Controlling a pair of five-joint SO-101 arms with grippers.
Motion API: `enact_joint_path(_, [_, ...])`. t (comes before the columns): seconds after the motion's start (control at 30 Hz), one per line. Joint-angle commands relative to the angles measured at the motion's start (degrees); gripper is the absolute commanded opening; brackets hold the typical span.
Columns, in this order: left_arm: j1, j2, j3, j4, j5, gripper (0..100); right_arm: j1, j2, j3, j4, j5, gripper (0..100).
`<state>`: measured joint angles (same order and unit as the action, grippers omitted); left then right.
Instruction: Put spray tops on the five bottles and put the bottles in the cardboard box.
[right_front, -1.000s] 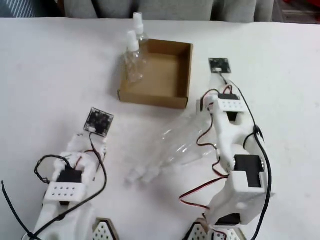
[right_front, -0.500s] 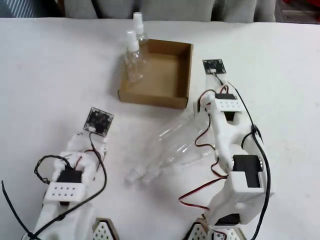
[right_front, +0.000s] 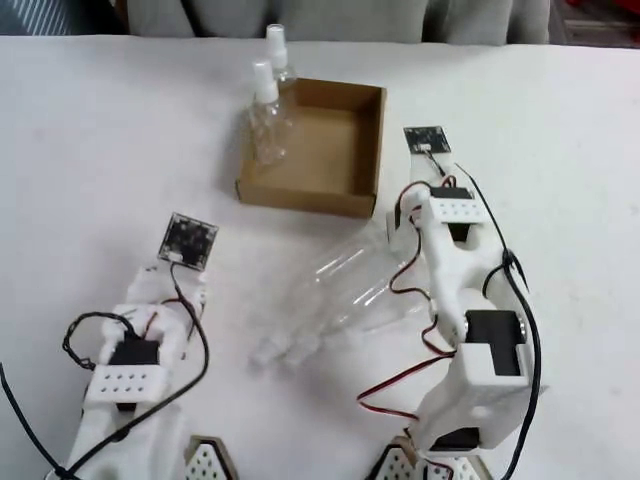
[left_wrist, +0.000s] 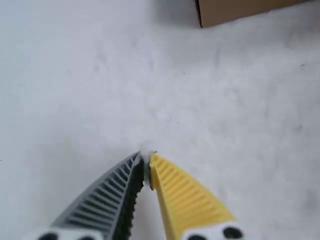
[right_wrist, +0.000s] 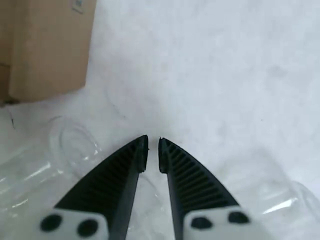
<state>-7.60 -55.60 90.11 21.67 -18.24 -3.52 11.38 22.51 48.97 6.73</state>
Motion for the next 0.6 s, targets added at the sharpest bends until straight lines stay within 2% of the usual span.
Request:
enact_joint_path(0.0, [-0.48, -1.80, -1.05, -1.58, -0.35, 2, -0.84, -3.91, -2.11, 2.33, 0.70, 1.8])
enact_joint_path(0.2, [-0.40, -1.80, -1.05, -1.58, -0.44, 2, -1.80, -4.35, -1.76, 3.47, 0.70, 1.8])
enact_joint_path(0.57, [-0.40, -1.80, -1.05, -1.58, -0.44, 2, -9.19, -4.62, -0.35, 4.70, 0.70, 1.7])
